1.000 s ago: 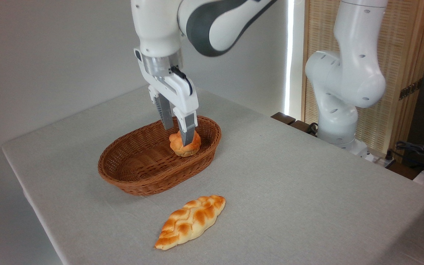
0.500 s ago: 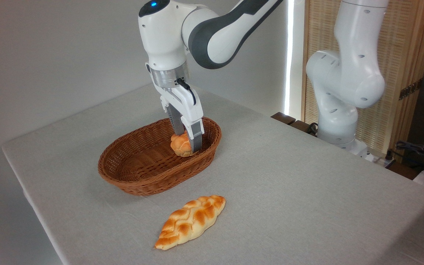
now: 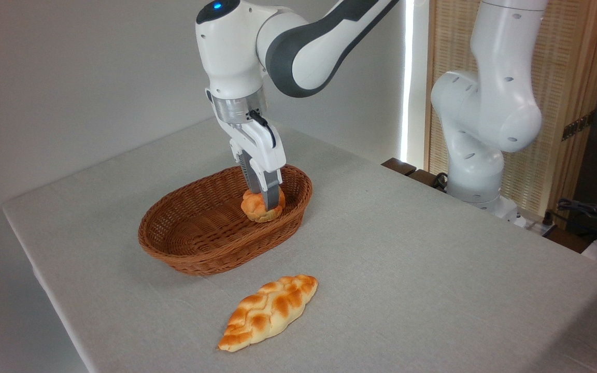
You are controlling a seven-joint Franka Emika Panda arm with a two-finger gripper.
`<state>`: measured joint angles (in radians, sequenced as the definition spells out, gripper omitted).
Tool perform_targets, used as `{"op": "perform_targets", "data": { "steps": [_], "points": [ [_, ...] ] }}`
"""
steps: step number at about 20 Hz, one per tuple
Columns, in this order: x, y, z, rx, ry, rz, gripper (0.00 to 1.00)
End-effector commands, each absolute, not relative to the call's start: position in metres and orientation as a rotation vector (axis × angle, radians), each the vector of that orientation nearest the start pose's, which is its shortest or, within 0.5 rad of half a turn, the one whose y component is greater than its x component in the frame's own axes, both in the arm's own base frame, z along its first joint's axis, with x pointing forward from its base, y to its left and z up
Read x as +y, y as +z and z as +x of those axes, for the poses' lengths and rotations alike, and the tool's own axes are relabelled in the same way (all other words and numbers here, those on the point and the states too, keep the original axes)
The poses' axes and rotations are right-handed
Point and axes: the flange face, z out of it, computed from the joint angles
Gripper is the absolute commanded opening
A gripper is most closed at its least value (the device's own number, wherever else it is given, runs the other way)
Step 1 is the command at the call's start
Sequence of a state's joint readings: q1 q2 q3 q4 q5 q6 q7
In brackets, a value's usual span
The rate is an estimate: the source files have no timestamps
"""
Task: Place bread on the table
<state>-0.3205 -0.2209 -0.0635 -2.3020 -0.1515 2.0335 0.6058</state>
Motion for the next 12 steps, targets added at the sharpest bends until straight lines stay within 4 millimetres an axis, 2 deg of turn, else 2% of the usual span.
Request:
{"op": "perform_targets", "data": {
  "steps": [1,2,5,7,9,12],
  "points": [
    [-0.18,0.433,0.43,1.44,0.026,-2.91,0.29],
    [-0.179,0.437,0.432,1.432,0.013,-2.914,0.29],
    [-0.171,0.471,0.445,1.39,-0.091,-2.931,0.3],
    [-0.151,0.496,0.459,1.326,-0.162,-2.966,0.3],
    [-0.139,0.52,0.468,1.295,-0.206,-2.98,0.3],
    [-0.101,0.552,0.479,1.244,-0.176,-2.94,0.32]
  ]
}}
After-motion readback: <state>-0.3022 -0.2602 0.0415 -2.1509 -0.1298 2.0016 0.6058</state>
